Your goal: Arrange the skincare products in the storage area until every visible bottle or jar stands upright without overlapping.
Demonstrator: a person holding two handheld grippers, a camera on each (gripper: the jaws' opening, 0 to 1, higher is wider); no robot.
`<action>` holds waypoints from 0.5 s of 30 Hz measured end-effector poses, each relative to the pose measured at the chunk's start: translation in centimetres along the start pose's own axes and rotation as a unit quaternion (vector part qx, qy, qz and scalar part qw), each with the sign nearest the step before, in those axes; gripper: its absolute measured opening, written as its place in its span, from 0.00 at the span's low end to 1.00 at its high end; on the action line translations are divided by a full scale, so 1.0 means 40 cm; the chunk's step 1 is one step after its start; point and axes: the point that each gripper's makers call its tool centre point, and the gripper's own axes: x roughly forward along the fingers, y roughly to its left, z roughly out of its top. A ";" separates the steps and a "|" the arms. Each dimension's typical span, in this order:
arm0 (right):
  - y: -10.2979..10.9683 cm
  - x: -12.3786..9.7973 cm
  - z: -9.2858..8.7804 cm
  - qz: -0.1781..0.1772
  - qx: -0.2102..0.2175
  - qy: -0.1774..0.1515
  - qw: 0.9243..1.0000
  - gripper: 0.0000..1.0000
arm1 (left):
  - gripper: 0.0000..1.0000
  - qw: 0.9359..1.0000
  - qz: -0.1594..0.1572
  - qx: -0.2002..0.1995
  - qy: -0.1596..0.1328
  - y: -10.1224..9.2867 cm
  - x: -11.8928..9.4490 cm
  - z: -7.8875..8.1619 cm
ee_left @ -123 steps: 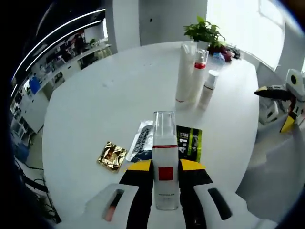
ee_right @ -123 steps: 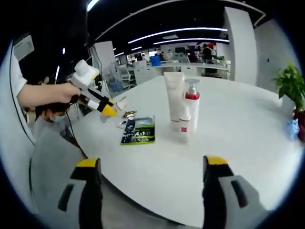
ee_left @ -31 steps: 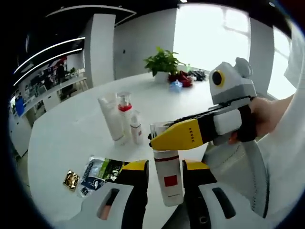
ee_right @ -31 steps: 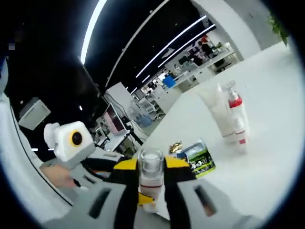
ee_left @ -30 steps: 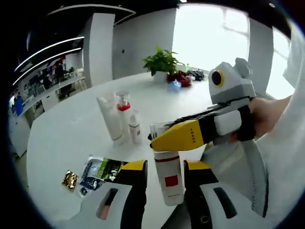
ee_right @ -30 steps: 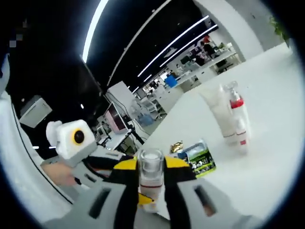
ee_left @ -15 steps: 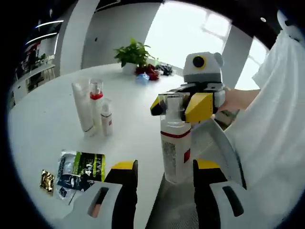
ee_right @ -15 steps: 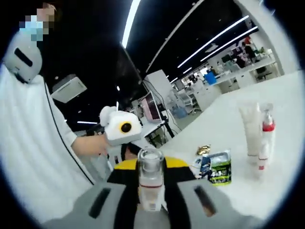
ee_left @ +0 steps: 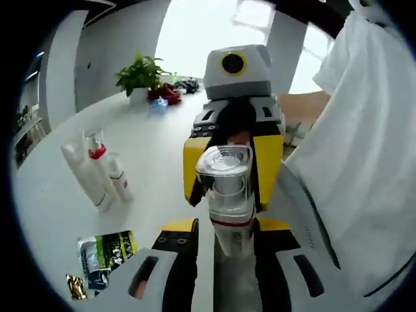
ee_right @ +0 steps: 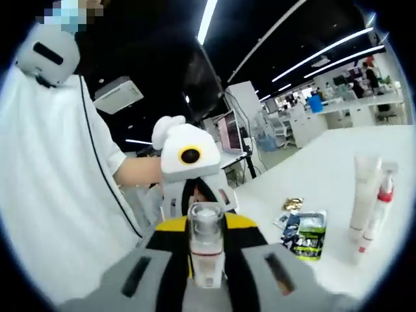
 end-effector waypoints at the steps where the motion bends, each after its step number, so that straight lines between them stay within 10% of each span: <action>1: -0.008 -0.004 0.003 -0.005 0.000 -0.002 1.000 0.18 | 0.26 1.000 0.003 -0.003 -0.004 0.005 0.000 0.002; 15: -0.068 -0.015 0.038 -0.062 -0.005 -0.032 0.998 0.21 | 0.18 0.998 0.057 0.022 -0.020 0.080 -0.001 0.037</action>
